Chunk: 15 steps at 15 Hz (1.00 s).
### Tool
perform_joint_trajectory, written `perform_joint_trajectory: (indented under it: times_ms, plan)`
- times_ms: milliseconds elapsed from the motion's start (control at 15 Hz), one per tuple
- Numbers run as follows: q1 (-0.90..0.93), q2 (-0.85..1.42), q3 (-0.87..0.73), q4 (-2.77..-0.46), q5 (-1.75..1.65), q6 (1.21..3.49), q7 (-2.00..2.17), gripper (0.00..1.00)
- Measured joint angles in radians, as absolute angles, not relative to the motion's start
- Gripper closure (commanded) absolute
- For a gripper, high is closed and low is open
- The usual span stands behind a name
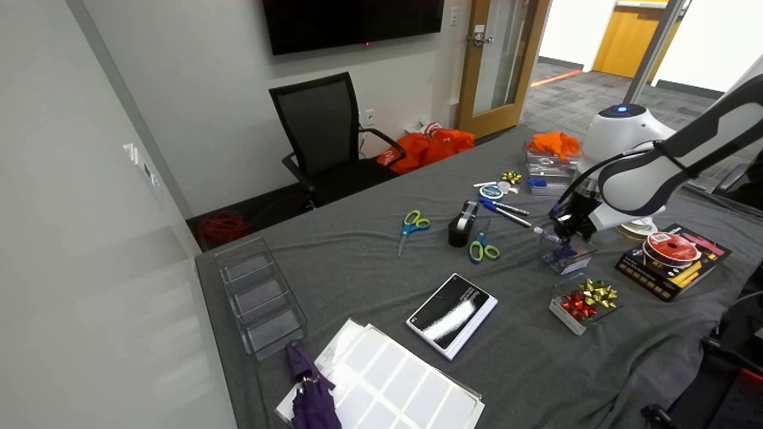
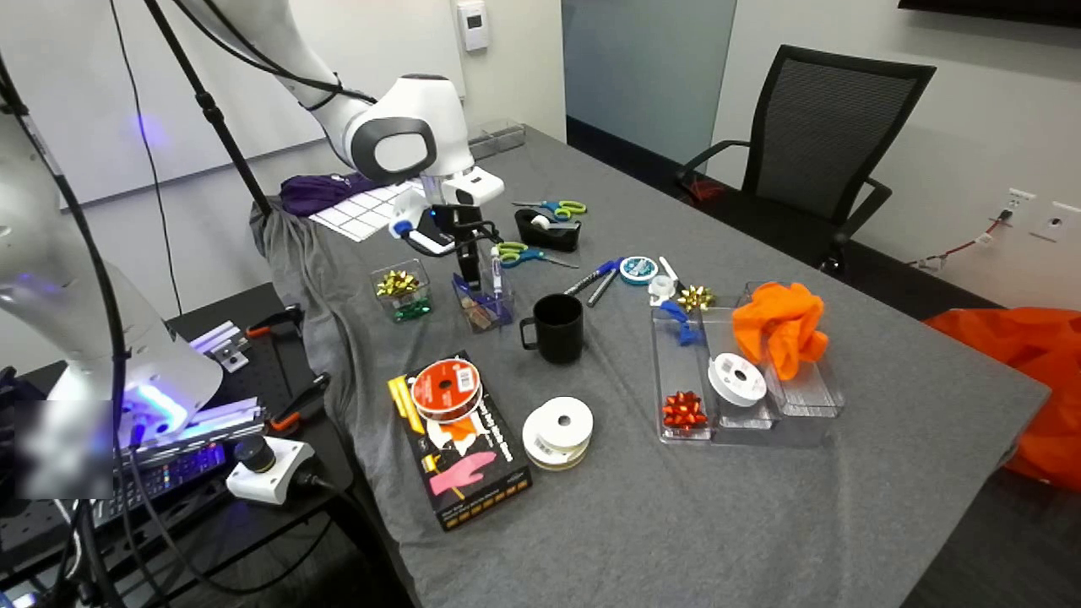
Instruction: Move the blue object to the right tray
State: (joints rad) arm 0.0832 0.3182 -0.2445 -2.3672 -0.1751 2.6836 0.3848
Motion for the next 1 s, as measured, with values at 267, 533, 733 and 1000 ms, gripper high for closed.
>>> perform_joint_trajectory:
  times_ms: [267,533,733,1000]
  plan:
    - [0.08,0.331,-0.235,-2.368,-0.144,2.703,0.385,0.37]
    - [0.075,0.361,-0.217,-2.368,-0.093,2.757,0.385,0.41]
    - [0.071,0.384,-0.212,-2.368,-0.074,2.793,0.385,0.41]
    - [0.07,0.391,-0.215,-2.368,-0.073,2.812,0.385,0.24]
